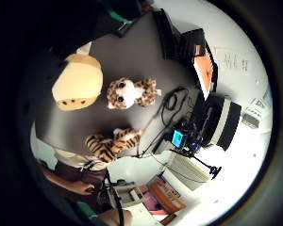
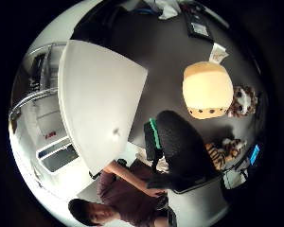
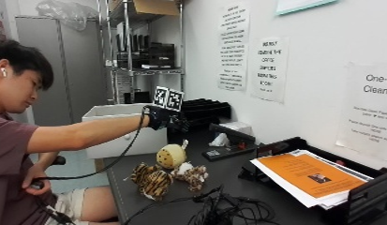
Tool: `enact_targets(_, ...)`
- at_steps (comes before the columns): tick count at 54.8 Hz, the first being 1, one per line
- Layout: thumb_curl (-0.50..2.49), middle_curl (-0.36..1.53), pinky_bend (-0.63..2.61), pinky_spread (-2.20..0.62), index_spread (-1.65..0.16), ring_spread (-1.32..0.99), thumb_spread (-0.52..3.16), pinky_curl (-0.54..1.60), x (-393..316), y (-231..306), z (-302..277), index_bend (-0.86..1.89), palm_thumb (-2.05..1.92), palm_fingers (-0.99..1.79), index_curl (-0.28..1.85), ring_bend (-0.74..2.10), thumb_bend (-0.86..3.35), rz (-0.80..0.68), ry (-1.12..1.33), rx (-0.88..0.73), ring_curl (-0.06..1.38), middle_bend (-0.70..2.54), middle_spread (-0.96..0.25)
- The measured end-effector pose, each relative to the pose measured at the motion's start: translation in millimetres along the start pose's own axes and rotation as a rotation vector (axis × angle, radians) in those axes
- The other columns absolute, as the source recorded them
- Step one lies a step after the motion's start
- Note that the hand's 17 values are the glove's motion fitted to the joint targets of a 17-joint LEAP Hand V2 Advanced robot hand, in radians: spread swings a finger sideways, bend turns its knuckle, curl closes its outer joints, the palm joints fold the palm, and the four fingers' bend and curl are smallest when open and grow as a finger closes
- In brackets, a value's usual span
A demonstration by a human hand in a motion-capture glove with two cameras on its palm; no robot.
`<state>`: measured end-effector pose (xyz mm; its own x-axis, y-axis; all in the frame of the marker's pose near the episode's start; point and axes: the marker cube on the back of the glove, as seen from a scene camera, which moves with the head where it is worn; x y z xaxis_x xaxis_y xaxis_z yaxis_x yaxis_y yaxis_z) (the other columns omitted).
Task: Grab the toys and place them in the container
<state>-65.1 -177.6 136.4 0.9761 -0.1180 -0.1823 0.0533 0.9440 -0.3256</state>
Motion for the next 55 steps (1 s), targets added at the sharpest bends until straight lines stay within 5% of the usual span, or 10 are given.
enact_targets(35, 0.32, 0.15, 1.06, 0.05, -0.25, 0.04, 1.3, 0.38, -2.4, -59.6, 115.4, 0.08, 0.02, -0.22, 0.12, 0.32, -0.01, 0.015, 0.128, -0.087, 0.29, 0.05, 0.0)
enact_targets(45, 0.39, 0.15, 1.13, -0.04, -0.27, -0.03, 1.32, 0.37, -2.6, -71.3, 118.4, 0.14, 0.3, 0.14, 0.15, 0.71, 0.11, -0.016, 0.064, 0.084, 0.37, 0.16, -0.01)
enact_targets(50, 0.46, 0.21, 1.09, -0.18, -0.27, -0.18, 1.33, 0.35, -6.7, -75.6, 118.6, 0.18, 0.47, 0.62, 0.17, 0.93, 0.19, -0.016, 0.027, 0.266, 0.43, 0.35, -0.13)
enact_targets(55, 0.58, 0.28, 1.08, -0.25, -0.31, -0.29, 1.1, 0.37, -16.7, -80.3, 109.7, 0.3, 0.67, 0.91, 0.2, 1.02, 0.25, -0.029, 0.026, 0.251, 0.49, 0.56, -0.23)
